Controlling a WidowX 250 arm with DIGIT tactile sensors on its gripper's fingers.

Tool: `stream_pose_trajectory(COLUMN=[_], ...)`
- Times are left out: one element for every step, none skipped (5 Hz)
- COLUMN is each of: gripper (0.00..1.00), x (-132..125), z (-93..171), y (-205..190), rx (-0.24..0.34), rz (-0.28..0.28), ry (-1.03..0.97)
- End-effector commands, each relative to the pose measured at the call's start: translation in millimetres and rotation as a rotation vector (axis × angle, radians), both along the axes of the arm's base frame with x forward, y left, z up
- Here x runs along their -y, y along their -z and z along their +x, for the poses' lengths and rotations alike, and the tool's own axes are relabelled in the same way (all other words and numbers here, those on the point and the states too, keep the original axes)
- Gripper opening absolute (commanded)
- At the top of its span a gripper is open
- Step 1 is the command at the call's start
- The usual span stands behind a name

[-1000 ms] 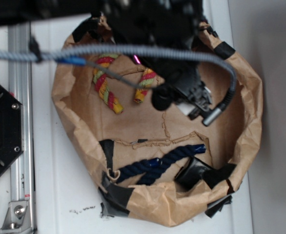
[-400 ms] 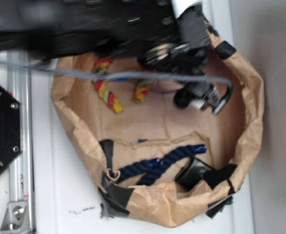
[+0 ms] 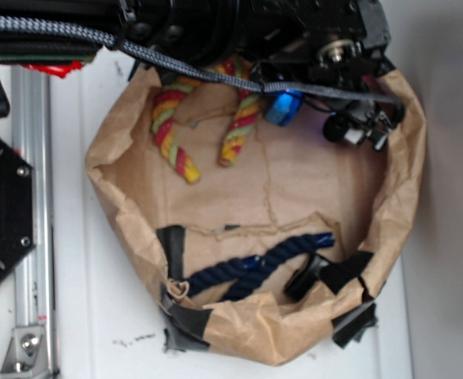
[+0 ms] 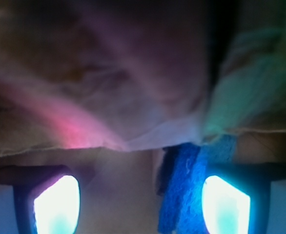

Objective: Grab the blue sponge.

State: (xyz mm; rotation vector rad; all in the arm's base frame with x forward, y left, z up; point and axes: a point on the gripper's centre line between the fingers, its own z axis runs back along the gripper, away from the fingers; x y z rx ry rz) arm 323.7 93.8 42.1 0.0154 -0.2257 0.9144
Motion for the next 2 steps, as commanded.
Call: stream_pose_trajectory(gripper=[1.00,1.00], x=[-3,4], z=[-17,-29], y=[-6,-2], rx=[0.051,0.029], rz=[0.049,0.063], ry=[0.063,0.090])
